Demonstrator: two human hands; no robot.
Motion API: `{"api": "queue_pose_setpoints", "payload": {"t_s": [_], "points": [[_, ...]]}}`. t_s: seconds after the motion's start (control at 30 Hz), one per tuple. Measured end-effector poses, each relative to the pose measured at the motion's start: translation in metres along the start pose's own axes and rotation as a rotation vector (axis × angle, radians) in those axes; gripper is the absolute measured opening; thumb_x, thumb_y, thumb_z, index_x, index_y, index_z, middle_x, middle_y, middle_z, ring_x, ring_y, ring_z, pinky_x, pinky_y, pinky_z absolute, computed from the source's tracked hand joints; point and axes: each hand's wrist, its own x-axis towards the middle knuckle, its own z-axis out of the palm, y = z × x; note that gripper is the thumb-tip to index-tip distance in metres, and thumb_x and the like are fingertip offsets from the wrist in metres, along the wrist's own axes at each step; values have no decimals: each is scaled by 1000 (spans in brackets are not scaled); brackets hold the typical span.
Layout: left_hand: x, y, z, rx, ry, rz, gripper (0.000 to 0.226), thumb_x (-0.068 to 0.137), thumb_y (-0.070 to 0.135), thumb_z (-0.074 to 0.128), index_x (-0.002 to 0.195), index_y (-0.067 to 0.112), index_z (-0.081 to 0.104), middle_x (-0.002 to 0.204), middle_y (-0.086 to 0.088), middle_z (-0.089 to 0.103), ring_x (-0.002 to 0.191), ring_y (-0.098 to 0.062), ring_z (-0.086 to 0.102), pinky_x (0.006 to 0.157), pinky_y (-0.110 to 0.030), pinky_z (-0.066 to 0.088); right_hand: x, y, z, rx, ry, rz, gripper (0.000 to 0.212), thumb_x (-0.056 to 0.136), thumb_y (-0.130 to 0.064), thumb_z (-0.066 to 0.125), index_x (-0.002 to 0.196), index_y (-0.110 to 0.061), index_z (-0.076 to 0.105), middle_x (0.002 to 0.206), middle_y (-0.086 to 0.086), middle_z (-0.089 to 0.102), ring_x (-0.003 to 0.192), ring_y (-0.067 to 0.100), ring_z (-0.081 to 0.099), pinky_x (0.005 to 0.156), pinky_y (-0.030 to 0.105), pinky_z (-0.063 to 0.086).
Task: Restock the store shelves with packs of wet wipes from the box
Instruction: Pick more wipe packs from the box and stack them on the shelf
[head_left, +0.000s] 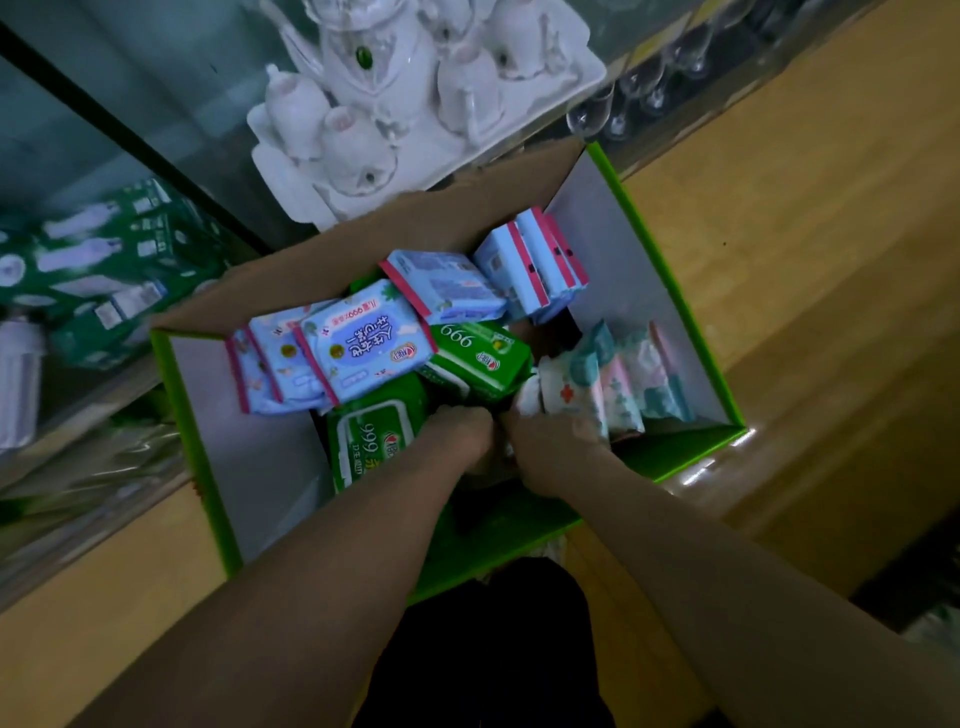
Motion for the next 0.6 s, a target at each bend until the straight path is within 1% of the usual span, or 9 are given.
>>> {"api": "queue_pose_setpoints", "payload": {"t_s": [0.1,0.17,0.23,0.3,0.37,0.43,0.5,0.53,0.6], "points": [[5,0,11,104,43,23,45,91,23,59,133,9,51,139,-15,50,128,-33,47,102,-37,41,9,0,6,19,40,0,40,99,-16,39,139,-19,35,132,13,53,116,33,56,88,42,44],[6,0,17,162,81,38,50,91,27,59,136,9,46,140,-16,46,129,-34,44,103,-37,39,12,0,9,49,64,16,34,99,-18,40,133,-16,40,133,13,51,117,33,55,89,42,44],[6,1,16,189,73,37,54,92,30,59,139,9,43,142,-18,42,131,-34,41,105,-38,37,14,-2,10,99,93,50,33,98,-22,43,130,-13,44,133,15,49,118,34,53,90,41,44],[7,1,14,203,58,17,50,92,25,58,137,8,47,143,-18,42,132,-33,41,105,-37,37,15,-4,9,159,120,92,34,98,-22,46,129,-9,46,133,15,50,120,32,53,91,38,44],[7,0,9,179,37,11,45,92,21,59,134,7,52,141,-17,46,130,-32,45,104,-35,39,16,-3,7,224,143,127,37,96,-24,50,128,-6,47,131,15,52,121,30,52,93,36,45],[2,0,3,130,4,24,39,91,20,61,127,4,57,133,-15,55,122,-29,54,95,-31,44,14,0,6,241,159,140,40,94,-25,54,127,-4,47,130,15,54,121,28,52,94,35,44],[-3,0,-6,61,-41,25,31,90,16,61,117,0,61,119,-15,64,107,-28,62,79,-28,47,10,3,4,227,169,149,34,94,-16,52,125,-4,47,128,14,56,120,28,54,93,35,45],[-5,-1,-12,8,-60,19,27,90,14,61,112,-2,62,111,-15,65,99,-28,64,73,-27,46,7,5,3,239,176,158,33,93,-12,50,125,-4,46,127,14,56,118,28,54,92,35,45],[-6,-5,-20,-130,-79,1,14,88,10,61,97,0,61,94,-14,61,84,-26,61,66,-27,44,4,9,-2,323,175,179,35,92,-11,50,125,-6,41,126,15,56,117,30,55,92,35,43]]}}
